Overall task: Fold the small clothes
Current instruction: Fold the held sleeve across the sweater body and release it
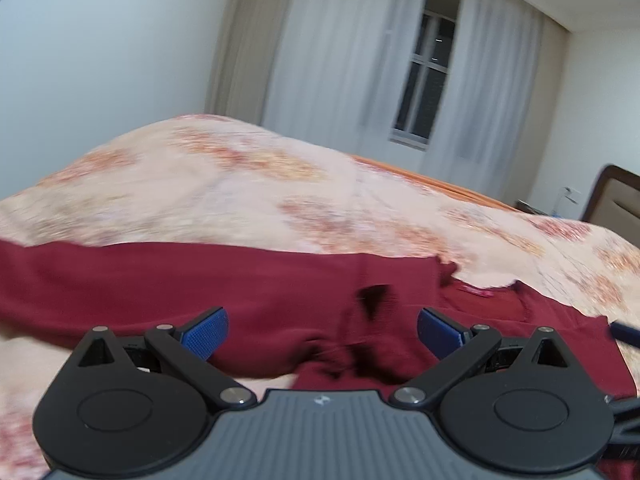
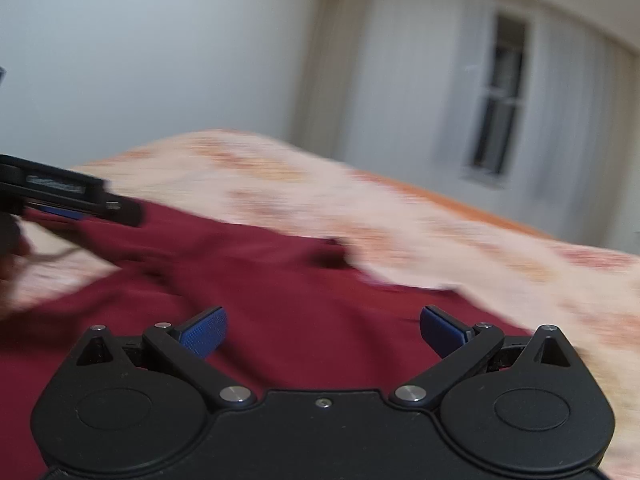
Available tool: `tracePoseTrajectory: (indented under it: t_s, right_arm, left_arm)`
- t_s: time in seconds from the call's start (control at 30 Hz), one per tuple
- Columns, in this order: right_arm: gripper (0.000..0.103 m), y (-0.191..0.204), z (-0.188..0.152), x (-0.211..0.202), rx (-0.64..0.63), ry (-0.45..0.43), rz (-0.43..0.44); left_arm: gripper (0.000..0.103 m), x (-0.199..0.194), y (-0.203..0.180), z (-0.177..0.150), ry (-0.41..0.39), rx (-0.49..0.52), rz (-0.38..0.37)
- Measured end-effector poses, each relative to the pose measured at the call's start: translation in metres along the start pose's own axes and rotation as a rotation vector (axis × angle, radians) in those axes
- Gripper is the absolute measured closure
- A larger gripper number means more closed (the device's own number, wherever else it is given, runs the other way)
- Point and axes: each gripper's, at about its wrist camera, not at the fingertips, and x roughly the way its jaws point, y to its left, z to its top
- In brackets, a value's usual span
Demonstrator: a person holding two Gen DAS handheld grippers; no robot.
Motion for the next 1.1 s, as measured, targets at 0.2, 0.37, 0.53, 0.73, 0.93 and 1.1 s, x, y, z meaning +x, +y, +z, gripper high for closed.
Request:
tracePoseTrajectory:
  t_s: [0.2,0.37,0.53,0.73,0.93,1.1]
  right_arm:
    - [0.001,-0.059,-0.024,0.013,0.008,0.029,-0.394]
    - [0.001,-0.097,-0.04,0.032,0.09,0.093,-0.495]
    - [0.001,-0.121,-0.066,0.038,0.186,0.154,-0.576]
    - [0.001,-0.14,-0.087,0.034,0.354,0.151,-0.583]
    - [0.001,-0.137,-0.094,0.037,0.36,0.161,-0.581]
    - [0.001,-0.133,-0.092,0.035,0.33,0.14,-0.6]
  left_arm:
    - [0.0,0.037,-0.04,-0.007,0.022,0.063,0.024]
    - [0.0,0.058,-0.039,-0.014,0.088,0.04,0.156]
    - [0.0,0.063,-0.012,-0.019,0.127,-0.056,0.214]
    - [0.0,0.056,-0.002,-0.029,0.092,-0.079,0.211]
    - [0.0,0.056,-0.002,-0.03,0.085,-0.076,0.209]
    - [0.0,0.038,0.01,-0.022,0.055,-0.164,0.149]
